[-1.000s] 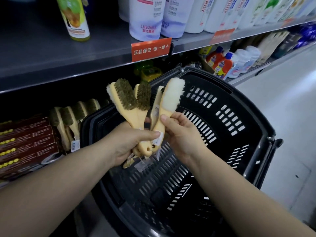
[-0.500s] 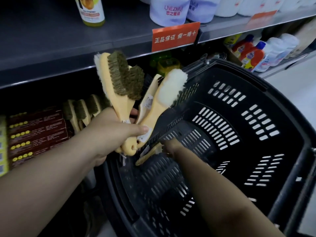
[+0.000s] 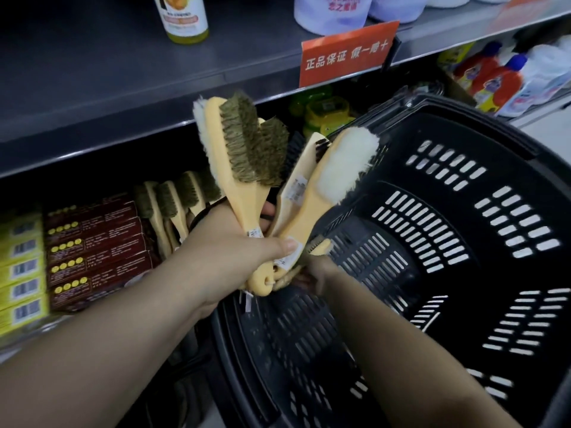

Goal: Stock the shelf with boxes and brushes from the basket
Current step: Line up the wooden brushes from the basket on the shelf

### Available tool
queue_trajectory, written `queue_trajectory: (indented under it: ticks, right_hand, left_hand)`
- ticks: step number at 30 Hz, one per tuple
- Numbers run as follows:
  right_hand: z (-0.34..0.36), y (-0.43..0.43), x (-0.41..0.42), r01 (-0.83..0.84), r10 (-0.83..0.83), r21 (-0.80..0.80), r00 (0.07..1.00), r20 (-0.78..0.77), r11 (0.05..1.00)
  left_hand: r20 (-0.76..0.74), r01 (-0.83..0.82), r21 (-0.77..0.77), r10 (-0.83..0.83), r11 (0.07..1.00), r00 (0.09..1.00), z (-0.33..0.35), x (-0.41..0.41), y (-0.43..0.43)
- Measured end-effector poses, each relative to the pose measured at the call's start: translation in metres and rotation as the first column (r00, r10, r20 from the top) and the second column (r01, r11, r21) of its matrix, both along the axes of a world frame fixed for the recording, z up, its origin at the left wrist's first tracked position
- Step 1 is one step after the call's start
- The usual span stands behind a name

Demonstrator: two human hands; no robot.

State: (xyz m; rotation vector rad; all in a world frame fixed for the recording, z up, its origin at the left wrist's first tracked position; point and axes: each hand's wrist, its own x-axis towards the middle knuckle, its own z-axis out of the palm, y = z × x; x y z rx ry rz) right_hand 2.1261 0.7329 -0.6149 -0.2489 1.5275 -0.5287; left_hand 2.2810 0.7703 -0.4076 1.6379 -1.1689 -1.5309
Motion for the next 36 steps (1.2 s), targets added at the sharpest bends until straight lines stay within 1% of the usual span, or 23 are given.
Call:
queue_trajectory:
  ticks: [2, 4, 5, 7, 10, 11, 13, 14, 15, 17, 18, 19, 21, 24, 26, 29, 33, 36]
  right_hand:
    - [0.030, -0.001, -0.023, -0.056, 0.052, -0.074, 0.997, -0.052, 0.996]
    - [0.067, 0.002, -0.043, -0.070, 0.057, -0.173, 0.995, -0.080, 0.982]
    - [0.087, 0.007, -0.051, -0.061, 0.054, -0.237, 0.998, -0.035, 0.970]
    - [0.130, 0.018, -0.058, -0.052, 0.092, -0.339, 0.991, 0.102, 0.939]
    - [0.174, 0.040, -0.058, -0.017, 0.173, -0.464, 0.940, 0.295, 0.885]
    - [0.184, 0.047, -0.055, -0.007, 0.201, -0.495, 0.919, 0.341, 0.869]
    - [0.198, 0.061, -0.048, -0.019, 0.265, -0.542, 0.886, 0.380, 0.840]
    - [0.204, 0.067, -0.043, -0.042, 0.297, -0.564, 0.881, 0.369, 0.825]
    - [0.207, 0.071, -0.039, -0.086, 0.327, -0.597, 0.893, 0.309, 0.798]
    - [0.212, 0.076, -0.033, -0.218, 0.369, -0.672, 0.925, 0.088, 0.708]
    - [0.214, 0.078, -0.032, -0.263, 0.360, -0.698, 0.933, -0.008, 0.666]
    - [0.216, 0.078, -0.031, -0.268, 0.334, -0.710, 0.941, -0.048, 0.651]
    - [0.223, 0.080, -0.032, -0.240, 0.294, -0.720, 0.954, -0.052, 0.651]
    - [0.228, 0.079, -0.039, -0.277, 0.258, -0.717, 0.956, -0.140, 0.639]
    - [0.230, 0.078, -0.045, -0.268, 0.245, -0.709, 0.960, -0.138, 0.652]
    - [0.233, 0.077, -0.051, -0.229, 0.232, -0.698, 0.968, -0.093, 0.679]
    - [0.235, 0.074, -0.057, -0.189, 0.206, -0.701, 0.977, -0.061, 0.688]
    - [0.238, 0.070, -0.061, -0.134, 0.170, -0.677, 0.985, -0.013, 0.723]
  left_hand:
    - [0.006, -0.014, -0.007, 0.014, 1.000, 1.000, 0.000, -0.003, 0.001]
    - [0.010, -0.029, -0.011, 0.029, 1.000, 1.000, 0.003, -0.006, 0.003]
    - [0.007, -0.040, -0.016, 0.040, 0.999, 0.999, 0.005, -0.006, 0.005]
    - [-0.011, -0.064, -0.034, 0.064, 0.997, 0.998, 0.012, -0.003, 0.011]
    - [-0.034, -0.097, -0.112, 0.094, 0.989, 0.995, 0.023, 0.012, 0.023]
    - [-0.045, -0.123, -0.134, 0.118, 0.983, 0.992, 0.025, 0.019, 0.027]
    - [-0.072, -0.189, -0.153, 0.179, 0.970, 0.981, 0.028, 0.033, 0.037]
    - [-0.080, -0.215, -0.150, 0.205, 0.965, 0.975, 0.027, 0.039, 0.041]
    - [-0.082, -0.235, -0.136, 0.225, 0.963, 0.971, 0.025, 0.045, 0.045]
    - [-0.078, -0.254, -0.091, 0.247, 0.963, 0.966, 0.017, 0.051, 0.052]
    - [-0.079, -0.253, -0.067, 0.248, 0.965, 0.966, 0.013, 0.053, 0.054]
    - [-0.088, -0.248, -0.044, 0.244, 0.968, 0.966, 0.010, 0.053, 0.055]
    - [-0.121, -0.245, 0.001, 0.244, 0.969, 0.962, 0.007, 0.051, 0.055]
    - [-0.176, -0.279, 0.021, 0.279, 0.960, 0.944, 0.004, 0.049, 0.051]
    - [-0.195, -0.289, 0.027, 0.289, 0.957, 0.937, 0.003, 0.045, 0.048]
    - [-0.214, -0.259, 0.024, 0.258, 0.965, 0.942, 0.002, 0.034, 0.046]
    - [-0.263, -0.233, 0.039, 0.235, 0.972, 0.936, -0.002, 0.005, 0.046]
    - [-0.312, -0.203, 0.047, 0.207, 0.978, 0.927, -0.005, -0.020, 0.048]
